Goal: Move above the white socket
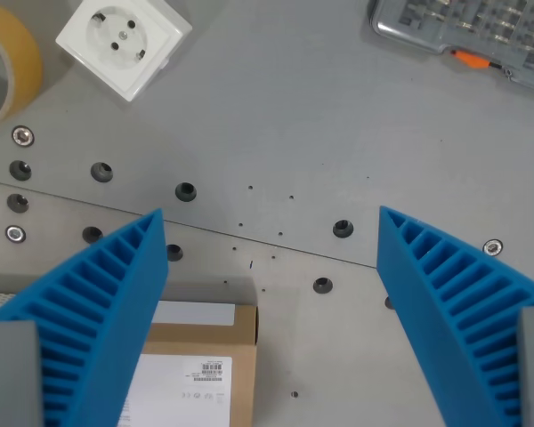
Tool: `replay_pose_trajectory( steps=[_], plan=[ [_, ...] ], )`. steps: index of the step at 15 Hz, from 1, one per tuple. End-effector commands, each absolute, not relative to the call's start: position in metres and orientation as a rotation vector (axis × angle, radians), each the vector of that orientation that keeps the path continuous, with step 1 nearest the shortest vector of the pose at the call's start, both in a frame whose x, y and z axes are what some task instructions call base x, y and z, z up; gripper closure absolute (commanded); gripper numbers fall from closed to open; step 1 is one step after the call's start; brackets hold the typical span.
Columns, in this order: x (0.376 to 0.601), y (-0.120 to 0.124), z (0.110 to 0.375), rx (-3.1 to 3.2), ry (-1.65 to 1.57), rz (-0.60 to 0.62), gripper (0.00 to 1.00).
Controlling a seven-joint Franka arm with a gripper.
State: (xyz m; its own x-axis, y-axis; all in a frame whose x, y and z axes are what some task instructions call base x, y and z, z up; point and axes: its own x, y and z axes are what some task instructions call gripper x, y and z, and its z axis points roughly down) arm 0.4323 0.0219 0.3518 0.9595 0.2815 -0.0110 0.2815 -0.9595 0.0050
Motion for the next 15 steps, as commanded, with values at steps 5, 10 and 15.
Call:
replay_pose_trajectory(
  steps=[5, 10, 15],
  plan=[
    [0.432, 0.022, 0.354, 3.1, 0.461, -0.006, 0.0],
    [0.432, 0.025, 0.35, 3.085, 0.552, 0.003, 0.0],
    [0.433, 0.029, 0.341, 3.062, 0.665, 0.039, 0.0]
  ],
)
